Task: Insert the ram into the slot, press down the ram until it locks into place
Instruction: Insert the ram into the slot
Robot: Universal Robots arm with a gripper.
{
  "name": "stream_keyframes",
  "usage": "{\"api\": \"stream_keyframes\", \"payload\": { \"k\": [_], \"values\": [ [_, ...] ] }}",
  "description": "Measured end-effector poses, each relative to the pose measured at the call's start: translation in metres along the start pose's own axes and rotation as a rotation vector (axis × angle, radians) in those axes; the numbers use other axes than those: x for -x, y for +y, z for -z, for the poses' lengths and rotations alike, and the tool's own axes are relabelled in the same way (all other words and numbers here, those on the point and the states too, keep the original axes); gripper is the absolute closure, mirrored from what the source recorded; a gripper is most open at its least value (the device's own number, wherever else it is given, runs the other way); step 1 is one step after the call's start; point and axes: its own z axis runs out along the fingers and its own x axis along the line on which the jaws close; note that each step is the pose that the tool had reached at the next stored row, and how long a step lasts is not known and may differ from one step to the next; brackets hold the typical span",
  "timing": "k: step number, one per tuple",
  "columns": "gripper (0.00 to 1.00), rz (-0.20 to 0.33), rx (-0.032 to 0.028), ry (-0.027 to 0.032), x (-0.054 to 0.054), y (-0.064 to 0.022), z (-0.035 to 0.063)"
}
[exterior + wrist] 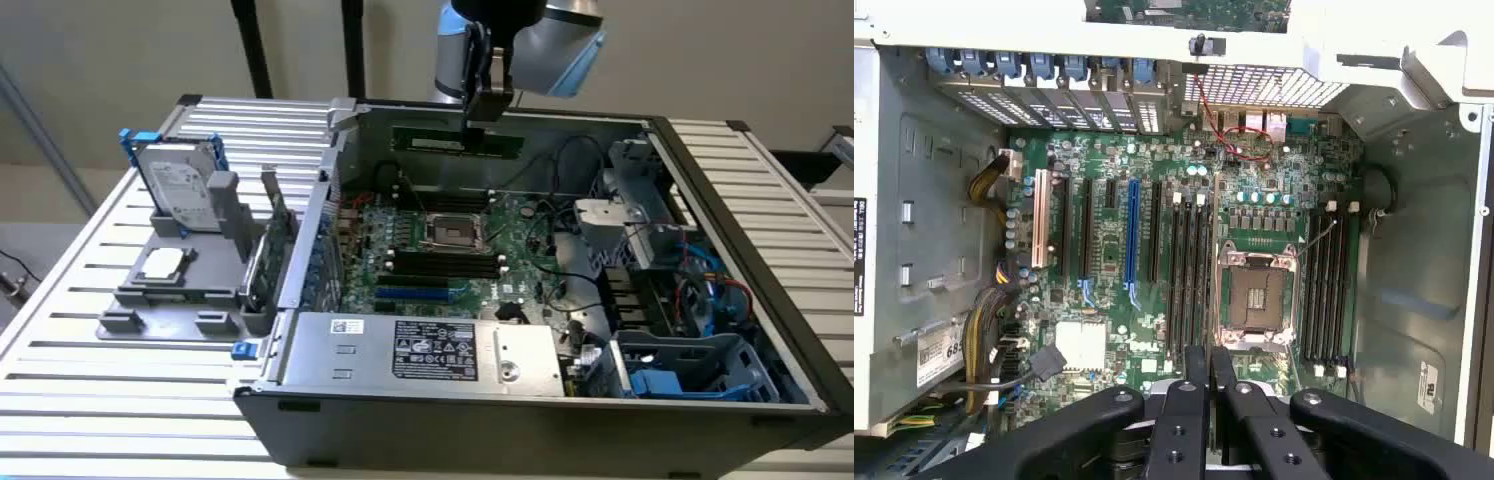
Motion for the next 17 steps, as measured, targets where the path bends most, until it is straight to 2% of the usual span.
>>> {"api": "stream_keyframes", "payload": {
  "k": [13,17],
  "values": [
    [0.87,0.0,-0.0009,0.0005,0.0,0.0,-0.0002],
    [0.87,0.0,-0.0009,0.0009,-0.0001,-0.0002,-0.0056]
  ]
}}
